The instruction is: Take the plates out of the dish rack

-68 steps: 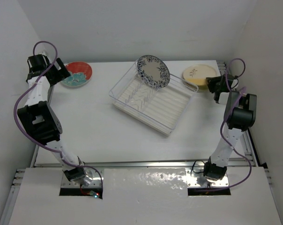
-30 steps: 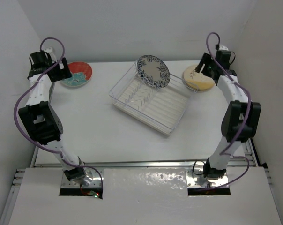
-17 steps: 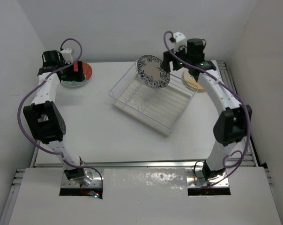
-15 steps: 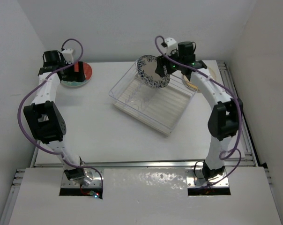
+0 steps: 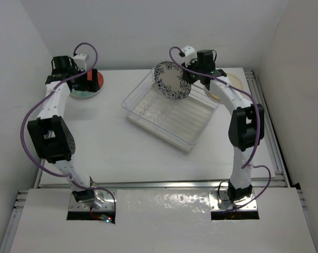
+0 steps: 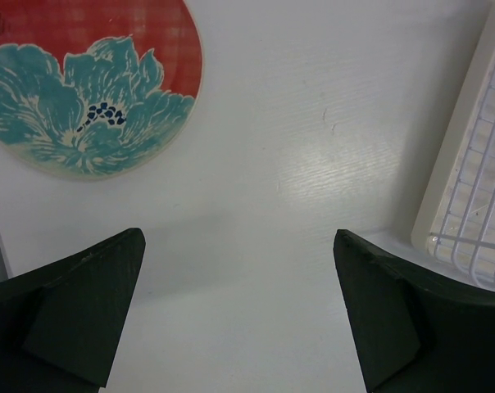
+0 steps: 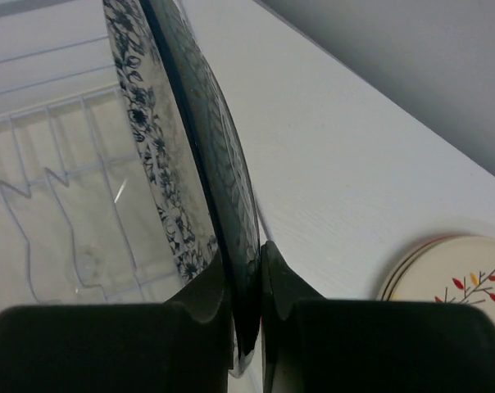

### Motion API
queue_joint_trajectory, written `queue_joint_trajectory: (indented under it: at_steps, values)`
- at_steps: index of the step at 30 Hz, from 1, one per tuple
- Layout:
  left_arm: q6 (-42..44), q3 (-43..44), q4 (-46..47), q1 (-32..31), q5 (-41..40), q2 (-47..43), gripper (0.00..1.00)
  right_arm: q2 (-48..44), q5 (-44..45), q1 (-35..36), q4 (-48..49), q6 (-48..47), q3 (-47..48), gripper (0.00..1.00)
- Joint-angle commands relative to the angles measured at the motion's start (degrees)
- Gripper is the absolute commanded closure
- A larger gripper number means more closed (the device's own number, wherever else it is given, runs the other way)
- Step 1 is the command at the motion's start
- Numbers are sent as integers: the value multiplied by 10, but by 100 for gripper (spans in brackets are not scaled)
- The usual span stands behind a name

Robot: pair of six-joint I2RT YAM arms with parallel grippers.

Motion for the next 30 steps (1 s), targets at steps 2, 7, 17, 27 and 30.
queue_joint_trajectory:
  at_steps: [2,7,17,27,30]
  values:
    - [4,2,7,-1,18,-30,2,-47,-52,17,34,-7,-15,100]
    - [12,11,-2,-2,43,-30,2,-93,-57,16,80,-32,-16,100]
    - [13,28,-2,-10,53,-25,2,-187,-7,17,291,-44,-61,100]
    - [-17,113,-41,-26,142,-12,2,-160,50,26,277,283,13,100]
    - [-57,123,-15,-32,177,-11,3,-135,46,54,277,380,12,100]
